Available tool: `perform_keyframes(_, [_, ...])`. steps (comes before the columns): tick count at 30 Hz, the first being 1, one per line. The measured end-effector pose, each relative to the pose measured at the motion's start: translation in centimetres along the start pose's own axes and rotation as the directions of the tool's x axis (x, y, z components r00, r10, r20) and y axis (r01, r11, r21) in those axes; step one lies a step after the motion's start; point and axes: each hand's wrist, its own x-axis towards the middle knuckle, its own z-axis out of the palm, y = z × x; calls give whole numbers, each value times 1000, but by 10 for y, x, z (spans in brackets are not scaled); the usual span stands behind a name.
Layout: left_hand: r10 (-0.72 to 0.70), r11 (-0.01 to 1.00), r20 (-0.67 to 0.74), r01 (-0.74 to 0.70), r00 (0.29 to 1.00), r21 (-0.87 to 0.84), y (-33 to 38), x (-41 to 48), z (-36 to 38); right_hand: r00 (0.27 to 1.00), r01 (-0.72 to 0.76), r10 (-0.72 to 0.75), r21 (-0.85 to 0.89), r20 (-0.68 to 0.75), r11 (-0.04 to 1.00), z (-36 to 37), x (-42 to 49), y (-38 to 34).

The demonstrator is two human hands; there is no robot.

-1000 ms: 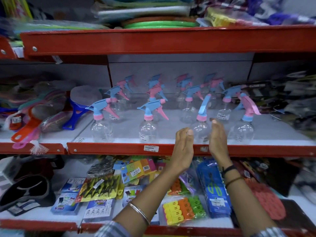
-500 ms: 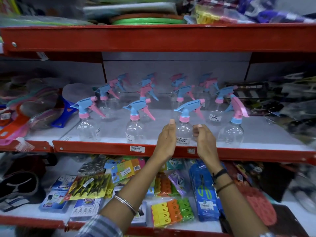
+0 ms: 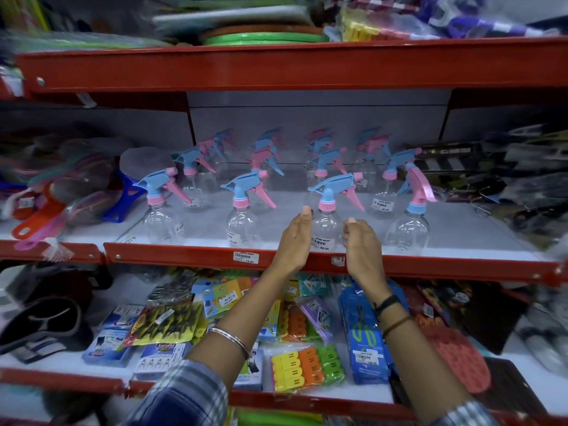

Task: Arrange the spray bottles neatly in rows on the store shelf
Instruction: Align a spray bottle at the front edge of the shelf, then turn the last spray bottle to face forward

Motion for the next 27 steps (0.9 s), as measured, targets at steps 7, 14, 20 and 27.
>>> perform_keyframes(7, [377,926,-272,-362,885,105,-2,-45,31,929,287,-232,163,-287,944,-40,-33,-5])
perform_keyframes(14, [230,973,53,-229,972,-37,31,-36,96,879,196,-118,123,-462,973,-99,14,16])
perform_keyframes(20, [16,998,170,-6,985,-56,48,-26,133,987,-128,133,65,-94,990,-120,40,25])
perform_keyframes(27, [-30,999,175,34,984,-17,54,-9,135,975,-53,55,15,-215,998,-123,23,27])
